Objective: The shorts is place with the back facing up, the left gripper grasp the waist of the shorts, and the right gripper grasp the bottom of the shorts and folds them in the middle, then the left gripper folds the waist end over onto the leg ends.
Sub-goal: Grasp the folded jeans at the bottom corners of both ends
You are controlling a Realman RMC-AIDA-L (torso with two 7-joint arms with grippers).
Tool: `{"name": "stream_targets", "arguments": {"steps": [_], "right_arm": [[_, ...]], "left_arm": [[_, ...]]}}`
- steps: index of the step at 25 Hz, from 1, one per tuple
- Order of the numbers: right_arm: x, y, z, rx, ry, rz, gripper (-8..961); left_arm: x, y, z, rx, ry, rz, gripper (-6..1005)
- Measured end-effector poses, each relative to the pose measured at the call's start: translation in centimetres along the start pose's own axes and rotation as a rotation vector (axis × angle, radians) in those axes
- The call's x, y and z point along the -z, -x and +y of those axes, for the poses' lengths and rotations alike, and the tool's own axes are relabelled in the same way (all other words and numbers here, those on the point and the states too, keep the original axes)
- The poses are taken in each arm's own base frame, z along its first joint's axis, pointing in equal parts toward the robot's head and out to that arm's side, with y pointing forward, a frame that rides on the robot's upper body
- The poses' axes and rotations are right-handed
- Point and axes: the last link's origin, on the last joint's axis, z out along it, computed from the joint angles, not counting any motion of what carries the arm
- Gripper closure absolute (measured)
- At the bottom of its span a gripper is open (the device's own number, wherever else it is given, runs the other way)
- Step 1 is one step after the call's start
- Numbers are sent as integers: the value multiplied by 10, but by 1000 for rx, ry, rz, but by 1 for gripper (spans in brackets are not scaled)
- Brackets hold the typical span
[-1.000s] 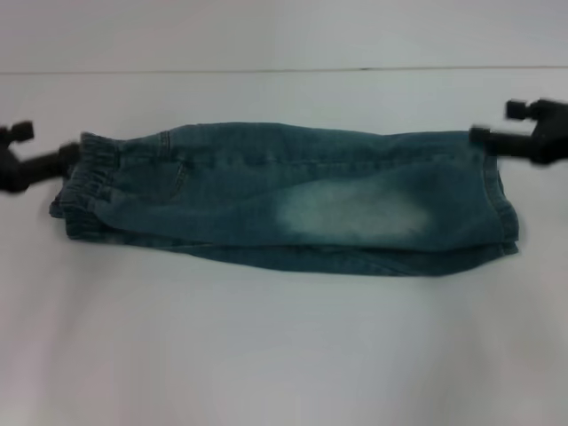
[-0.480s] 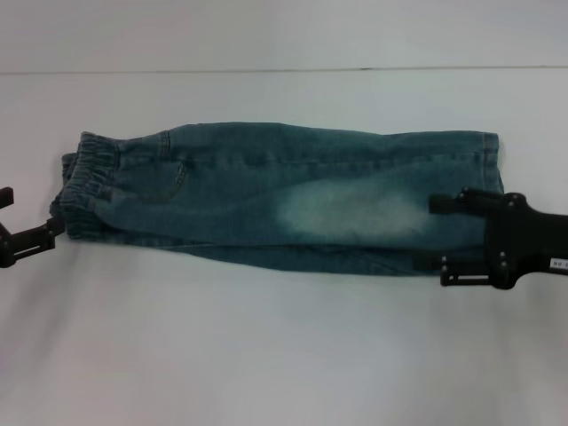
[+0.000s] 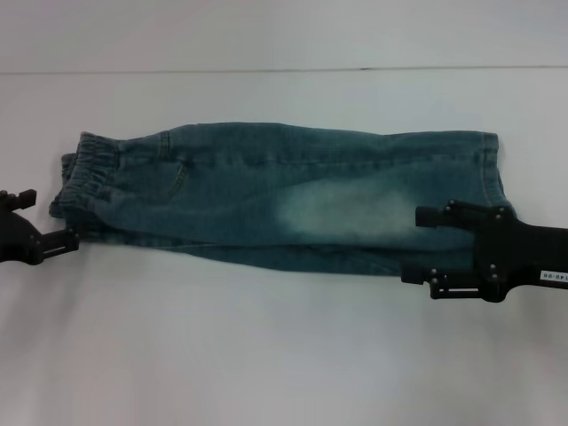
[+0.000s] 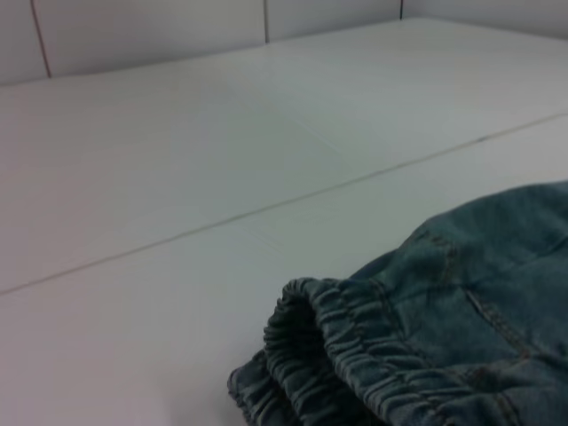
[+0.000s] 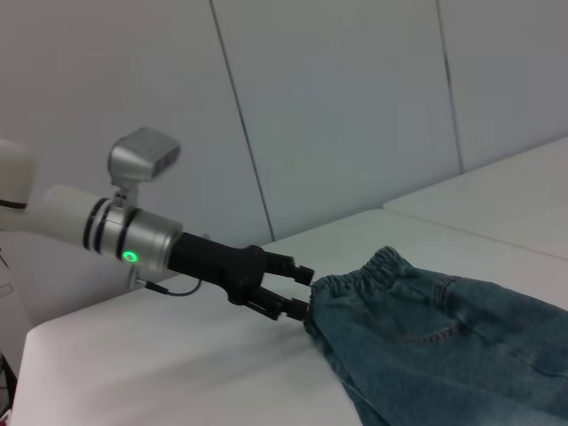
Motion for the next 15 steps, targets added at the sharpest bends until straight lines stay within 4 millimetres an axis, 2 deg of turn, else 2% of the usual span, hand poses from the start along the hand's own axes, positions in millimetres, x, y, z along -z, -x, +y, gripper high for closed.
{"name": "stream_targets", "arguments": {"steps": [15], "right_arm": [[-5,3,1,-22,22,-4,24]], "left_arm": [[-25,-3,-2,-57,-7,-78,104]]}}
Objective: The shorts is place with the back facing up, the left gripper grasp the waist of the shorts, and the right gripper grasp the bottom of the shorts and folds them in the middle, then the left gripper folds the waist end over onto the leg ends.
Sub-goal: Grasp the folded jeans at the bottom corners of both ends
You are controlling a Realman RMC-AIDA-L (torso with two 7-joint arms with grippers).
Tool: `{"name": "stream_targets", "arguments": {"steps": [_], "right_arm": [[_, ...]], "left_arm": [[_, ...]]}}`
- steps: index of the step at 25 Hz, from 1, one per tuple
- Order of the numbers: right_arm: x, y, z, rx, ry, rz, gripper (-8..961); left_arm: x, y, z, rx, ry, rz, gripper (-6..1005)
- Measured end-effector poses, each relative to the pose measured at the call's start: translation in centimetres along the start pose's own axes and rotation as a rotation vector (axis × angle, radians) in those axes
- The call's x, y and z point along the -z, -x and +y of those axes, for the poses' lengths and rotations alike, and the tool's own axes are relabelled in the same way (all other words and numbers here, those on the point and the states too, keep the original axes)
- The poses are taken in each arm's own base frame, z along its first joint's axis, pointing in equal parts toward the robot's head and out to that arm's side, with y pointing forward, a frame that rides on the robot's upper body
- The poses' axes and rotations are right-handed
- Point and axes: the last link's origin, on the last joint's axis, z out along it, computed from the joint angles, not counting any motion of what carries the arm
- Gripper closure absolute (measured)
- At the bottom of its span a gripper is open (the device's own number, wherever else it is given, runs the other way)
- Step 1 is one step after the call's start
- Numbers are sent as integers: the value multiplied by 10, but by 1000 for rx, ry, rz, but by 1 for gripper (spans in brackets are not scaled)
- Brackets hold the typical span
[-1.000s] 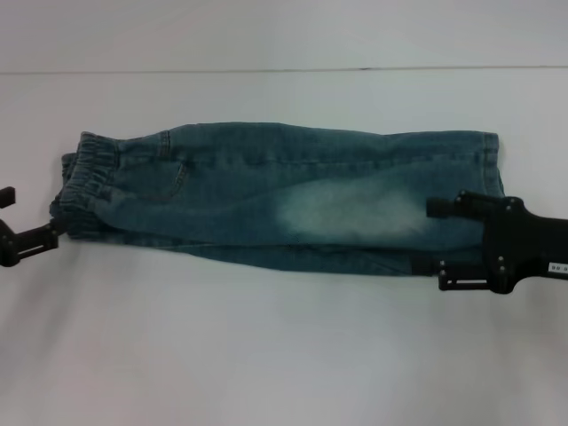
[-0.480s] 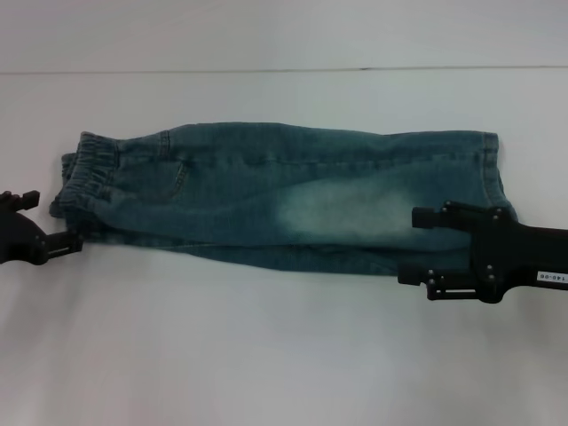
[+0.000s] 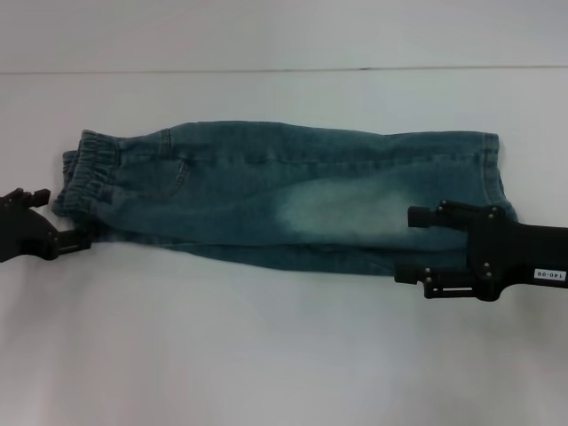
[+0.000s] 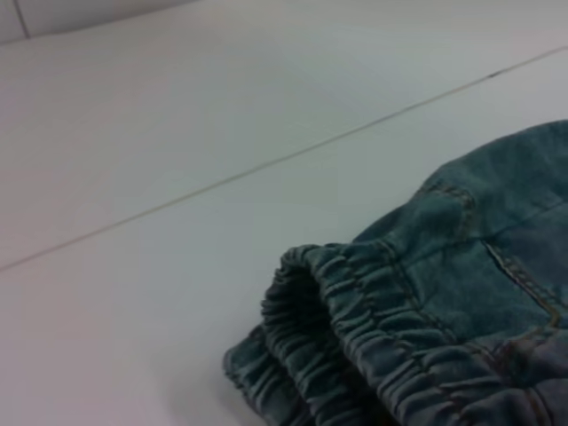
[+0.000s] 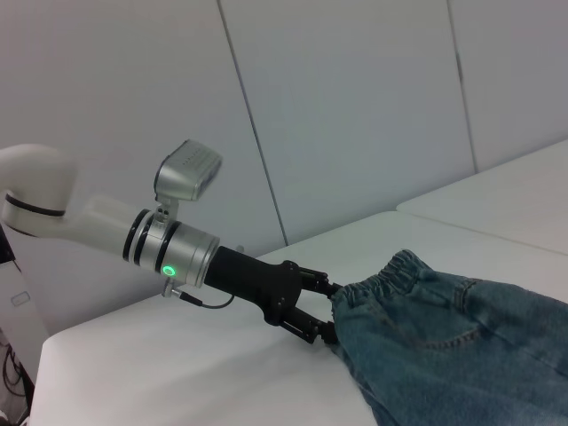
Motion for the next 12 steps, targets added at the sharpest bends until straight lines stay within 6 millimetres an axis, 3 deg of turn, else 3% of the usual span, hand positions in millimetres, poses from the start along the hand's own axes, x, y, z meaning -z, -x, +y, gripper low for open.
{"name": "stream_targets", "arguments": {"steps": [12], "right_arm": [[2,1,-4,-9,-23,1,25]], "left_arm": [[0,-3,6,-43,39,18,122]]}}
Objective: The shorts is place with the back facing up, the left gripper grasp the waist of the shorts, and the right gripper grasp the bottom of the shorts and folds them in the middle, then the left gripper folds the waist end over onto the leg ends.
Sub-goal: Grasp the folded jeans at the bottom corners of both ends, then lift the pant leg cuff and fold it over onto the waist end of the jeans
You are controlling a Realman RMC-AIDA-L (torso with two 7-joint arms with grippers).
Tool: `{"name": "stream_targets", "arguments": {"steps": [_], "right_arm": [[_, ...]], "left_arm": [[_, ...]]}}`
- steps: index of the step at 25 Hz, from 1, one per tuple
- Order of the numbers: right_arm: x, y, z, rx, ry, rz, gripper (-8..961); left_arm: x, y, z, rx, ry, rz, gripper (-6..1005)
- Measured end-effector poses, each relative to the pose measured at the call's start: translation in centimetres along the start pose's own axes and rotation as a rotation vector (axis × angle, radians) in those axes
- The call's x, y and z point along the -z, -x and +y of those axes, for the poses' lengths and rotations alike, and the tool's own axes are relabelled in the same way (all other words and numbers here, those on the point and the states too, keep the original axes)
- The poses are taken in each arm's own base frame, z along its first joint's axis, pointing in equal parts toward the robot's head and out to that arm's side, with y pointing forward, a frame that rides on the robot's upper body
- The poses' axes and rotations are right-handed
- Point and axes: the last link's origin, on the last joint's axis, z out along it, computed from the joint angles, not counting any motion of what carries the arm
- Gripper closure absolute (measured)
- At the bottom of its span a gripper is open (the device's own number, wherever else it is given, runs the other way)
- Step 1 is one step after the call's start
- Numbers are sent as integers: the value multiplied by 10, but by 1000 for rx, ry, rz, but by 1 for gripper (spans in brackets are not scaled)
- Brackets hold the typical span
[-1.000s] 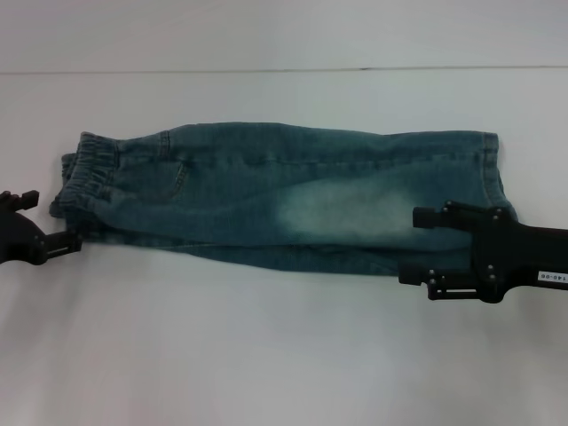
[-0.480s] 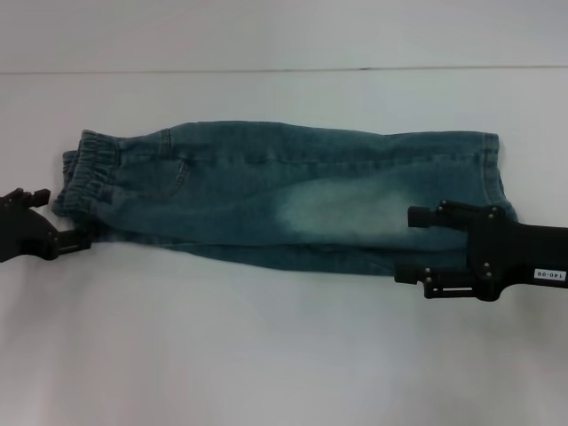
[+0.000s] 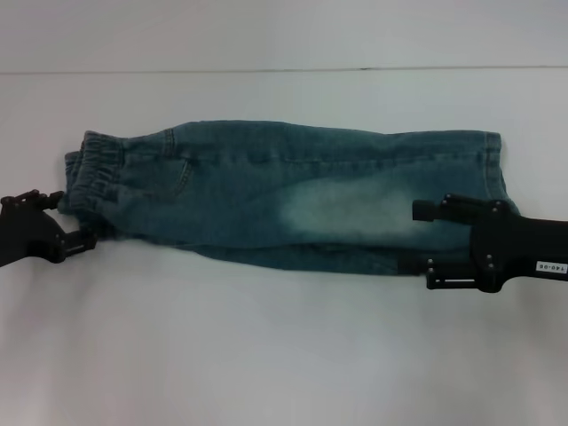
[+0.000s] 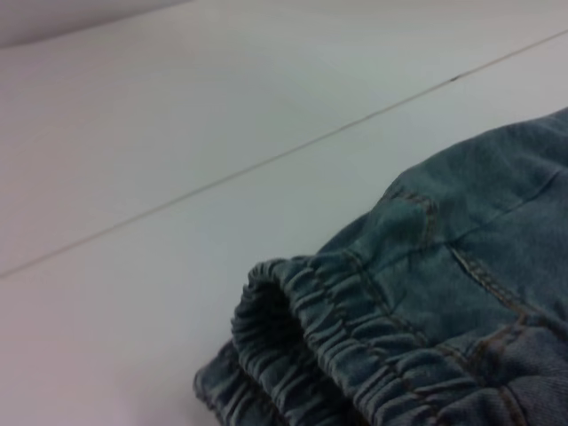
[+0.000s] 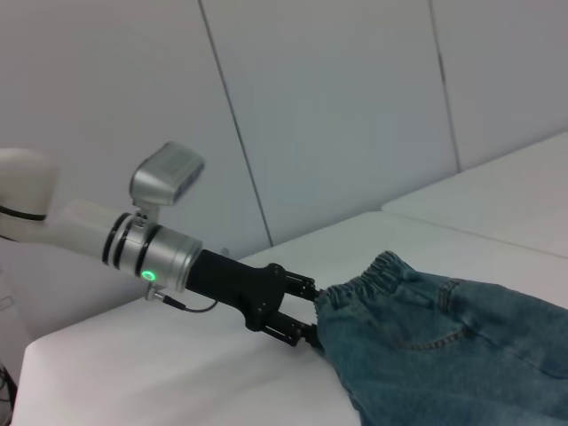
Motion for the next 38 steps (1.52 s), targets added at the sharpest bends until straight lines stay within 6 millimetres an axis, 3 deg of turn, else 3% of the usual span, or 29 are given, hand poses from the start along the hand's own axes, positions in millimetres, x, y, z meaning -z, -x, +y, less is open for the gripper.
{"name": "stream_targets", "arguments": {"steps": [1,20,23,31,38], "right_arm": [[0,0,0,0,-2,1,25],[3,-3,0,-24,-12,-2,26],[6,-3,-2,-26,-30,-10,26],[8,-12,-14,-71,-140,-22,26],[5,-22,-16,-82,-198,-86,118]], "left_arm": [[0,-1,0,-8,2,4,123],[-3,-6,15,-97,95,43,799],[-3,-12,15,-114,111,52,847],[2,-58,6,-151,164,54,923],[6,-106,3,-171,242,60,925]]}}
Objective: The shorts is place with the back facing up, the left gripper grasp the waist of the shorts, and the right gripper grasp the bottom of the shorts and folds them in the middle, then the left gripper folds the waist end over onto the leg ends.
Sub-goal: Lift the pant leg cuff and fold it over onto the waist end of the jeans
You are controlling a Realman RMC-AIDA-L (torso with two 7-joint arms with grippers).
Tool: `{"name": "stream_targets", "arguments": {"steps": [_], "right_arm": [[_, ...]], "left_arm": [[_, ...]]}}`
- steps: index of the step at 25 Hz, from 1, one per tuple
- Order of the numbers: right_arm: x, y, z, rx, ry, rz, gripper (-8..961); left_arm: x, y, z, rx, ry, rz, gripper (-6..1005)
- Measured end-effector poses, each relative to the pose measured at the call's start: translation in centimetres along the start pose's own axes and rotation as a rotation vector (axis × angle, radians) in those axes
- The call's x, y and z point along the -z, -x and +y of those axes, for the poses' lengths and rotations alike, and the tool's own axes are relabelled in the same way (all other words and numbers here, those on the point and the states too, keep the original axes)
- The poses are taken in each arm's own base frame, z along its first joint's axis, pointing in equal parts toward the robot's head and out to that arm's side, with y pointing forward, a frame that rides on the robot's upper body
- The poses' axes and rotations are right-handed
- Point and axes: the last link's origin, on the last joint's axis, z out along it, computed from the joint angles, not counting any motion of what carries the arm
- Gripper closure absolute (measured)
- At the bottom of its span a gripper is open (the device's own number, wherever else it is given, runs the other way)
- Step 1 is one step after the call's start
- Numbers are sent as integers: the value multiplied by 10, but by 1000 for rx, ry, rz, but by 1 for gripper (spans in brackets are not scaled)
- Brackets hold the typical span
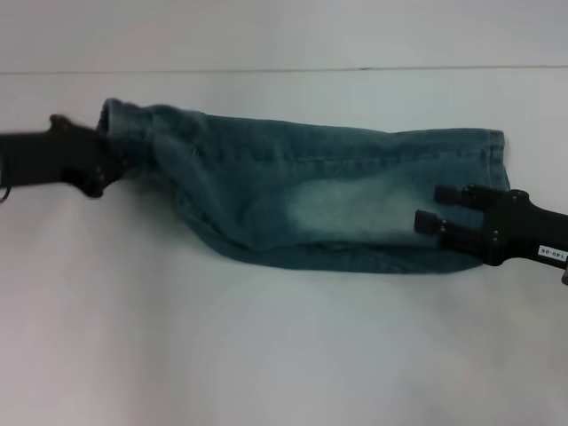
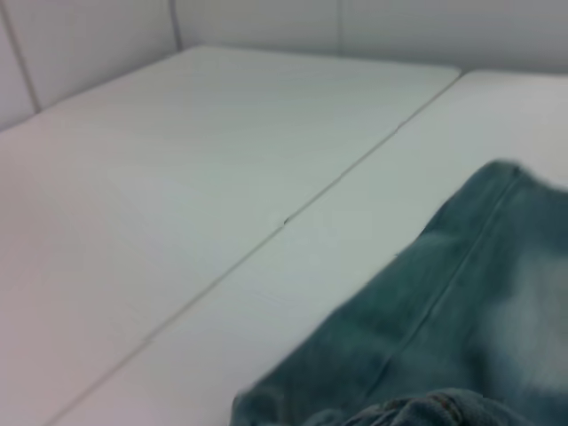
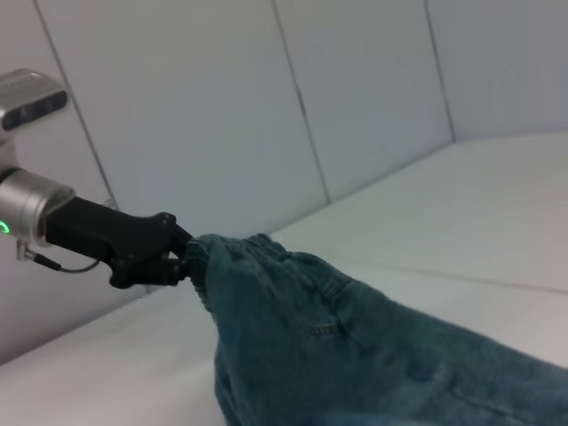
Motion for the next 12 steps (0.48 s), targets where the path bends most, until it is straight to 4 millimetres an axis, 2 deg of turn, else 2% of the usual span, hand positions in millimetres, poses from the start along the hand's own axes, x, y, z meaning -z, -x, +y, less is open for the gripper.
{"name": "stream_targets", "arguments": {"steps": [4,7,12], "right_arm": [[-7,-5,-3,5,-41,-27,170],[-18,-12,-7,5,-86,-24,275],[-46,-19,-13,27,-162,-14,477]], "left_arm": [[2,-34,-2,-18,21,12,926],[2,-61,0,-29,46,18,927],[2,-93,2,-35,80,38,928]]}}
